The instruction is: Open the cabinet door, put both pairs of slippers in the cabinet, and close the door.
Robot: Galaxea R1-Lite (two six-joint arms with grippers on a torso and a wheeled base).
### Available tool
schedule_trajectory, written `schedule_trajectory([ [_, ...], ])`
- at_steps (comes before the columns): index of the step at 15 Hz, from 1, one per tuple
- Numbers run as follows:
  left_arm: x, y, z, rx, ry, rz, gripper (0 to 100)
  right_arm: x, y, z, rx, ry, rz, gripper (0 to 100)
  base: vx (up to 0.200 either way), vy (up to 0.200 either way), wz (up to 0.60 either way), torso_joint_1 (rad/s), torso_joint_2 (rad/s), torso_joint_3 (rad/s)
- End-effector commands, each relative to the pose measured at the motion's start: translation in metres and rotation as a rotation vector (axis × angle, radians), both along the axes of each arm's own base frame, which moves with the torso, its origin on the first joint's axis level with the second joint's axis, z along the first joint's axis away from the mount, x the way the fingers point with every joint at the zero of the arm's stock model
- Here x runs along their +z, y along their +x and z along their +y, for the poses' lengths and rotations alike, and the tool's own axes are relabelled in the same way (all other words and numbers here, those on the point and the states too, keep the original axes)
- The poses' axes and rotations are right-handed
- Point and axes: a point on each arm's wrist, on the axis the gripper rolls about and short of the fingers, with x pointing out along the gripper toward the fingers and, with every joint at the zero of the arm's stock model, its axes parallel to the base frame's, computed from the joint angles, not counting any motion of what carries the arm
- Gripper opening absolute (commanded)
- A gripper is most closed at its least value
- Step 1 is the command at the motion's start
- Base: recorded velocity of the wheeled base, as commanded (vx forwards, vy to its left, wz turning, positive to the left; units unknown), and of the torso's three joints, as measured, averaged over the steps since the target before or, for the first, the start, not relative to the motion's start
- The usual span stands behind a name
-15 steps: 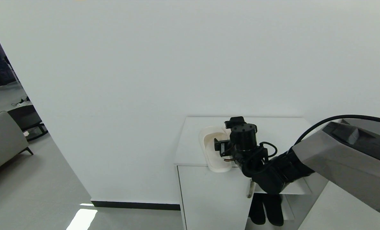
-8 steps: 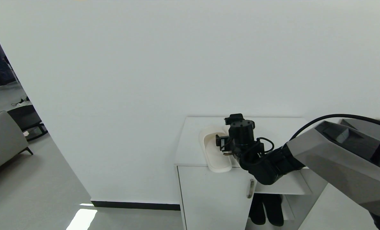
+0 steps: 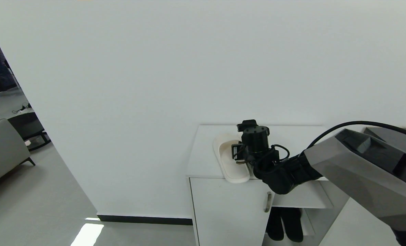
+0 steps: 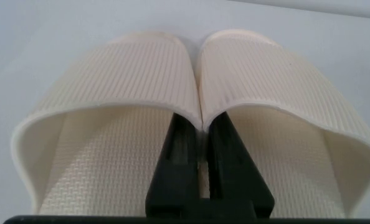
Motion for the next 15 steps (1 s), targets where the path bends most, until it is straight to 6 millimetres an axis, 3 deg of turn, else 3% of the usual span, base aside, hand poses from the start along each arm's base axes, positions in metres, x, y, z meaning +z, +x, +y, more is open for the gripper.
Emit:
schedule_trajectory([
  [1, 0.0, 0.0, 0.0, 0.001, 0.0, 0.001, 0, 0.007, -0.002, -0.002, -0.001, 0.011, -0.009, 0, 0.0, 0.0, 0.0, 0.0, 0.0, 0.0],
  [3, 0.0, 0.0, 0.0, 0.001, 0.0, 0.001, 0, 0.032, -0.022, -0.008, 0.071, 0.075, -0.006, 0, 0.0, 0.0, 0.0, 0.0, 0.0, 0.0],
  [6, 0.0, 0.0, 0.0, 0.001, -0.002, 0.001, 0, 0.062, -0.068, -0.024, 0.264, 0.137, 0.039, 0, 0.0, 0.0, 0.0, 0.0, 0.0, 0.0],
  [11, 0.0, 0.0, 0.0, 0.001, -0.002, 0.001, 0, 0.082, -0.119, -0.038, 0.377, 0.166, 0.019, 0, 0.0, 0.0, 0.0, 0.0, 0.0, 0.0],
  [15, 0.0, 0.0, 0.0, 0.001, -0.002, 0.001, 0, 0.093, -0.184, -0.044, 0.5, 0.17, 0.023, 0, 0.0, 0.0, 0.0, 0.0, 0.0, 0.0],
])
